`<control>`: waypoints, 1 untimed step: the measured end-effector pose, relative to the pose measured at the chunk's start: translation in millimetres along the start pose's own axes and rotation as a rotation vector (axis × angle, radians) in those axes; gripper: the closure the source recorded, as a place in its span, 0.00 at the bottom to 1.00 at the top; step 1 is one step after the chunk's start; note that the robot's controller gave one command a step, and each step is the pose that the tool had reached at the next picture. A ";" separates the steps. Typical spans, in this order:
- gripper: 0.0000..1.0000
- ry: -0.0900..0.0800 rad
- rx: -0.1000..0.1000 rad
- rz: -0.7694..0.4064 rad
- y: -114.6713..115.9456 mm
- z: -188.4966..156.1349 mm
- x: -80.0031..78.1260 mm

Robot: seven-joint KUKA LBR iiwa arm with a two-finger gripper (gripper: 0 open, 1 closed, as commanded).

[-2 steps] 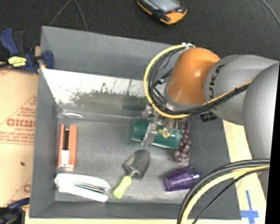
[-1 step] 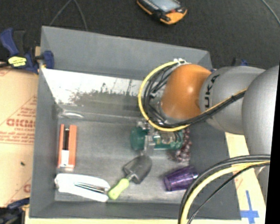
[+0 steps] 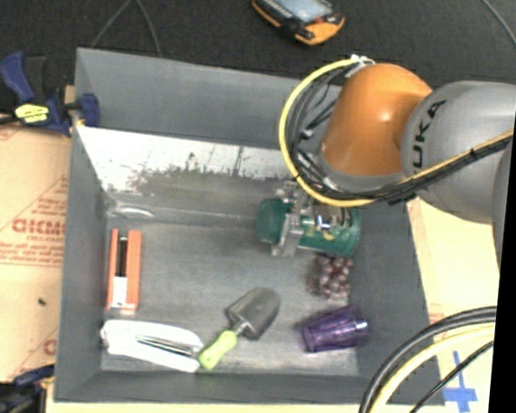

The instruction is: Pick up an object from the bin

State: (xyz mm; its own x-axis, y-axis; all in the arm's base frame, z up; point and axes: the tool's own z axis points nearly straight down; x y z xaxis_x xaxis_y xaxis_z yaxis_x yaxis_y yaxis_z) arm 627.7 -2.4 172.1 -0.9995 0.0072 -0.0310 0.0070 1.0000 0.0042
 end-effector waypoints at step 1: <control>1.00 0.002 0.001 -0.178 -26.9 -47.3 21.2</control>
Offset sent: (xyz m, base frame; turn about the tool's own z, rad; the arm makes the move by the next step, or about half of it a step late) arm -0.0020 -0.0004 0.2156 0.0124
